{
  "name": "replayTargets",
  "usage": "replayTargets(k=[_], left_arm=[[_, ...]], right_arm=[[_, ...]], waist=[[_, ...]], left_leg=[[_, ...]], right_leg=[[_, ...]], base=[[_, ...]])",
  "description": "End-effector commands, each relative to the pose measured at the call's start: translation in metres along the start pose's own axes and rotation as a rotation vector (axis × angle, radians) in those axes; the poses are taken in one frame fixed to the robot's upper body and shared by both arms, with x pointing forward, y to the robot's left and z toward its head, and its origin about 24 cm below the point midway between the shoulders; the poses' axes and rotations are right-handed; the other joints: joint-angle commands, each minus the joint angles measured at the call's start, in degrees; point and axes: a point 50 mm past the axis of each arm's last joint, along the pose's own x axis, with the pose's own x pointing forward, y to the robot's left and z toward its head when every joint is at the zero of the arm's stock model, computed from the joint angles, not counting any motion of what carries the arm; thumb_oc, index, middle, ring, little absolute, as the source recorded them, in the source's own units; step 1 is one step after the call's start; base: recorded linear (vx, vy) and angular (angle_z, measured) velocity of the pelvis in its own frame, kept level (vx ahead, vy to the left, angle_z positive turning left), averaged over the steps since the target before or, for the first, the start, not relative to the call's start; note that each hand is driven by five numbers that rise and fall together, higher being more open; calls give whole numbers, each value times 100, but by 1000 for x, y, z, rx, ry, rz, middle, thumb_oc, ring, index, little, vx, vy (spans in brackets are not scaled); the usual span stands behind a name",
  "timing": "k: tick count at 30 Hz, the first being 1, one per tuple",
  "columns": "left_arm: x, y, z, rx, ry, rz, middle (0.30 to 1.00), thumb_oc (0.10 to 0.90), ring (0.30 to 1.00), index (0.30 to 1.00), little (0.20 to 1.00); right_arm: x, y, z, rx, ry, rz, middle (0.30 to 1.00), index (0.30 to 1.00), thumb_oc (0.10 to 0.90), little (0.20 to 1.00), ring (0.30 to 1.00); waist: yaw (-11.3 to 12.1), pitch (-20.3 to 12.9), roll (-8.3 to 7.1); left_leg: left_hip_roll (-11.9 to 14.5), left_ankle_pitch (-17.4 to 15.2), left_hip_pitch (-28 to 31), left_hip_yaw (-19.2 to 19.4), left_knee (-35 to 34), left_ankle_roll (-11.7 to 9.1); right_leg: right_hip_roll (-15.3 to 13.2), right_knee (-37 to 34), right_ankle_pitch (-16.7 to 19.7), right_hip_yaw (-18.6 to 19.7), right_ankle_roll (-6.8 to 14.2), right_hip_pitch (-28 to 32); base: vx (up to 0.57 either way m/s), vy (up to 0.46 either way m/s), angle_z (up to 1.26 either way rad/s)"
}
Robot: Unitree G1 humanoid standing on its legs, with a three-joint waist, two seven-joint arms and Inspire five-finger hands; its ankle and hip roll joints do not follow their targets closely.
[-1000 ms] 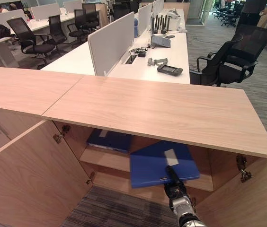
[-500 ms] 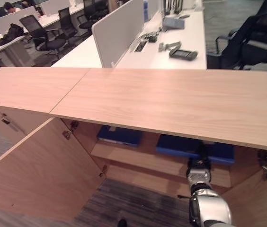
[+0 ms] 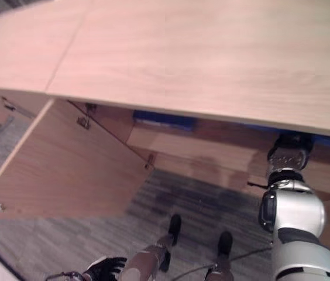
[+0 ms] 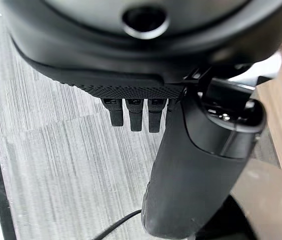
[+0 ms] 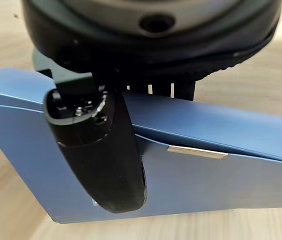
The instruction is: Put the empty folder in the office cabinet
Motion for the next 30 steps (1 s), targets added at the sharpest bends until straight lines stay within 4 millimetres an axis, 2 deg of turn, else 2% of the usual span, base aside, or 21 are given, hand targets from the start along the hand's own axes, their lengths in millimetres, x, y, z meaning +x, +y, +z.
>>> replayTargets(k=[1, 4, 9, 10, 11, 12, 13, 21, 30], left_arm=[[-11, 49, 5, 140, 9, 116, 900, 800, 900, 900, 900], [-15, 55, 14, 112, -41, 131, 900, 800, 900, 900, 900], [-20, 59, 18, 116, -74, 131, 900, 800, 900, 900, 900], [-20, 59, 20, 117, -84, 127, 900, 800, 900, 900, 900], [-21, 59, 22, 117, -93, 124, 900, 800, 900, 900, 900], [-21, 59, 22, 116, -93, 124, 900, 800, 900, 900, 900], [-22, 57, 21, 102, -97, 118, 900, 800, 900, 900, 900], [-30, 64, 23, 86, -116, 124, 900, 800, 900, 900, 900], [-40, 77, 23, 106, -98, 143, 900, 800, 900, 900, 900]], right_arm=[[-8, 62, 30, 7, -95, 192, 300, 300, 400, 300, 300], [-5, 60, 49, -25, -134, 170, 300, 300, 400, 300, 300], [-7, 69, 60, -77, -168, 182, 300, 300, 400, 300, 300], [-8, 72, 60, -83, -168, 190, 540, 540, 560, 540, 540], [-8, 73, 61, -95, -171, 194, 540, 540, 560, 540, 540], [-8, 73, 61, -96, -171, 194, 834, 834, 756, 834, 834], [-8, 74, 61, -113, -168, 193, 900, 900, 800, 900, 900], [-5, 67, 60, -241, -135, 119, 900, 900, 800, 900, 900], [1, 35, 49, -365, -39, -59, 900, 900, 800, 900, 900]], waist=[[120, -93, -352], [142, -94, -284], [120, -56, -179], [116, -44, -164], [116, -35, -151], [117, -37, -151], [114, -22, -142], [92, 11, -151], [4, 61, -222]], left_leg=[[21, -1194, -461, 238, 1337, -209], [-51, -1237, -712, 143, 1500, -216], [-107, -1264, -841, 115, 1515, -203], [-110, -1268, -859, 129, 1512, -199], [-116, -1270, -861, 135, 1498, -194], [-117, -1269, -864, 137, 1496, -193], [-121, -1279, -847, 158, 1464, -175], [-130, -1339, -732, 193, 1395, -125], [-115, -1356, -513, 180, 1264, -106]], right_leg=[[-679, 1792, -1554, 135, 434, -639], [-752, 2199, -1720, 127, 421, -948], [-804, 2521, -1863, 172, 410, -1230], [-817, 2583, -1872, 190, 416, -1303], [-818, 2595, -1879, 193, 415, -1332], [-819, 2602, -1881, 196, 415, -1341], [-816, 2596, -1901, 199, 421, -1344], [-798, 2653, -1915, 199, 443, -1349], [-769, 2500, -1892, 116, 448, -1101]], base=[[18, -34, 15], [60, -20, 43], [52, 21, 24], [37, 12, 2], [0, 0, 0], [18, 2, -5], [18, 9, -7], [22, 0, -5], [6, -1, 1]])
